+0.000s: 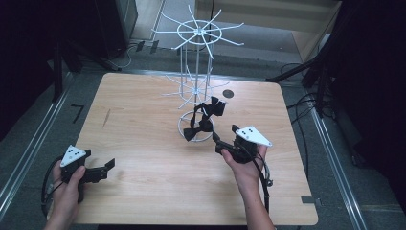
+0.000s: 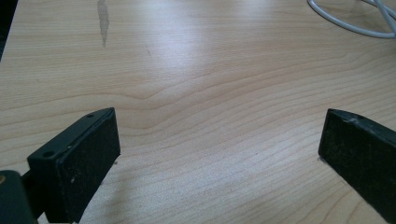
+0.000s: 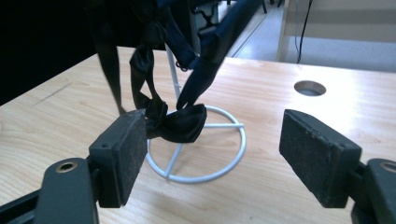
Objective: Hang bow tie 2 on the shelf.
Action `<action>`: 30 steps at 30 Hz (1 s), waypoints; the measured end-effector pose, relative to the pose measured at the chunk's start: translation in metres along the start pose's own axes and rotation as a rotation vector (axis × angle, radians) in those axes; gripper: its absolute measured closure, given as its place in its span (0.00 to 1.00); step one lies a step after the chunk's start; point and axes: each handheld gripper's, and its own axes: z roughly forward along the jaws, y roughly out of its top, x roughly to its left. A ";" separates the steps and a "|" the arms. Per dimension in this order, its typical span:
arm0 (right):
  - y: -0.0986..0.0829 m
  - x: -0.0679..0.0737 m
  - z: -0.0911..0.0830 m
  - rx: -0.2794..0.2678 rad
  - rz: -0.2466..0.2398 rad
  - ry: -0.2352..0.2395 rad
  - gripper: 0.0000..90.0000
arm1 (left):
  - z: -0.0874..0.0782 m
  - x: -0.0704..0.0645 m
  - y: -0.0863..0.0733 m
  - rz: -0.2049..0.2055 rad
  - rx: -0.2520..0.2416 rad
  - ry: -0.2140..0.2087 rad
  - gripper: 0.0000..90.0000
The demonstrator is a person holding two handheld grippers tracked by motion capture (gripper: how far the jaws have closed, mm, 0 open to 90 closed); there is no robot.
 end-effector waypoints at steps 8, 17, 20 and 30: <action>-0.009 -0.010 -0.006 0.016 0.012 -0.012 0.21 | 0.000 0.000 0.000 0.000 0.000 0.002 0.00; -0.017 -0.016 -0.014 0.030 0.006 -0.024 0.20 | 0.000 0.000 0.000 0.001 -0.002 0.003 0.00; -0.020 -0.018 -0.017 0.028 0.007 -0.020 0.20 | 0.000 0.000 0.000 -0.001 -0.001 0.004 0.00; -0.035 -0.029 -0.029 0.046 0.012 -0.011 0.20 | 0.000 0.000 0.000 0.001 0.000 0.003 0.00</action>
